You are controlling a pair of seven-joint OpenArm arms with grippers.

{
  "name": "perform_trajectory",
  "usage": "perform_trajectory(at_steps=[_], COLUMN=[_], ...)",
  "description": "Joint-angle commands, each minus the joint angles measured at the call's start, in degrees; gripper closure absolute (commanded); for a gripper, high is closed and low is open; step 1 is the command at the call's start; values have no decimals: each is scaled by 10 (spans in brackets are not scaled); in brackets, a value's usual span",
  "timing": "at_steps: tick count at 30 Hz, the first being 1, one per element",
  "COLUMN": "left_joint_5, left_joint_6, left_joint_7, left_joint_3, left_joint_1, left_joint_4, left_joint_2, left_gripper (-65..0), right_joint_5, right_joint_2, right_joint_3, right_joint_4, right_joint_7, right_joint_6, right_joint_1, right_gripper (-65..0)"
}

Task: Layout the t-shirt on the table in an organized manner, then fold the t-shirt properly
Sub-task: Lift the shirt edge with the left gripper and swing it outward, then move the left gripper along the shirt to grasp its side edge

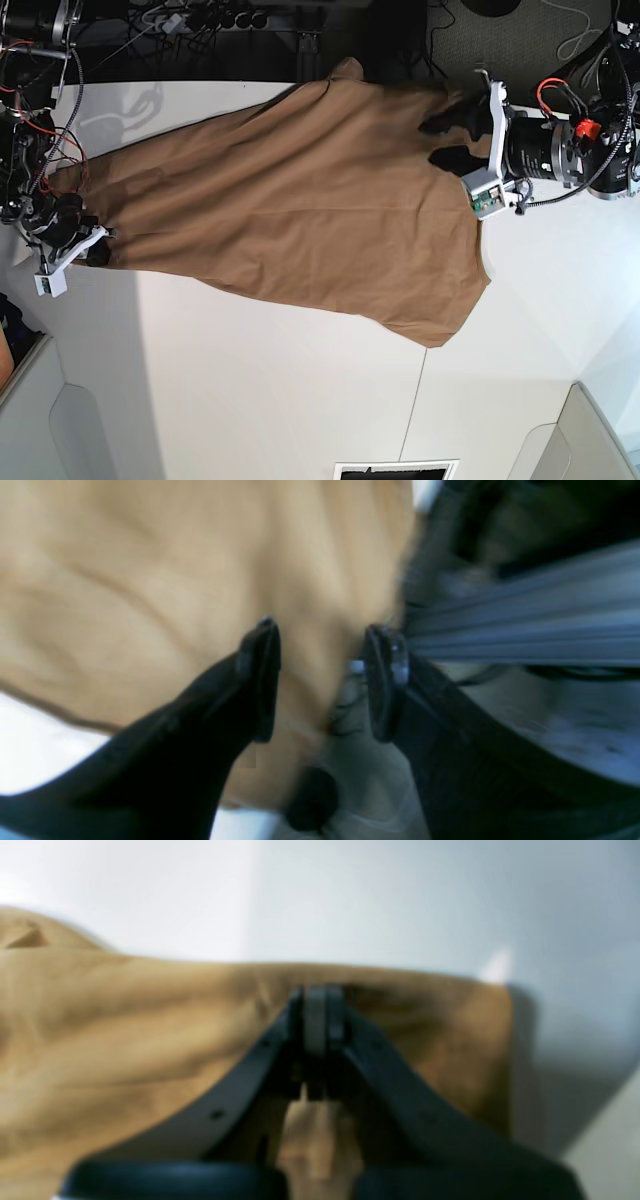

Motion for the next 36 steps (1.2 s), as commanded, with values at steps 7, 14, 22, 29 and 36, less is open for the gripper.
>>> perform_trajectory(at_steps=[7, 14, 22, 29, 36], left_joint_5=[92, 103, 188, 305, 415], left_joint_6=[-3, -3, -3, 41, 115], left_joint_7=[-107, -109, -121, -203, -268], left_joint_3=[-5, -5, -3, -3, 14], left_joint_1=[-71, -165, -250, -302, -410], left_joint_4=[-127, -323, -485, -595, -669], left_joint_2=[17, 103, 181, 212, 264], left_gripper=[-299, -298, -185, -9, 0], right_joint_5=[7, 7, 13, 21, 44], right_joint_2=[12, 5, -10, -11, -11], right_joint_3=[3, 3, 3, 3, 3], right_joint_4=[70, 89, 89, 89, 89], right_joint_7=[9, 5, -25, -28, -37], right_joint_6=[5, -1, 0, 0, 1], right_joint_1=[14, 12, 11, 11, 11], right_gripper=[-224, -149, 0, 0, 0])
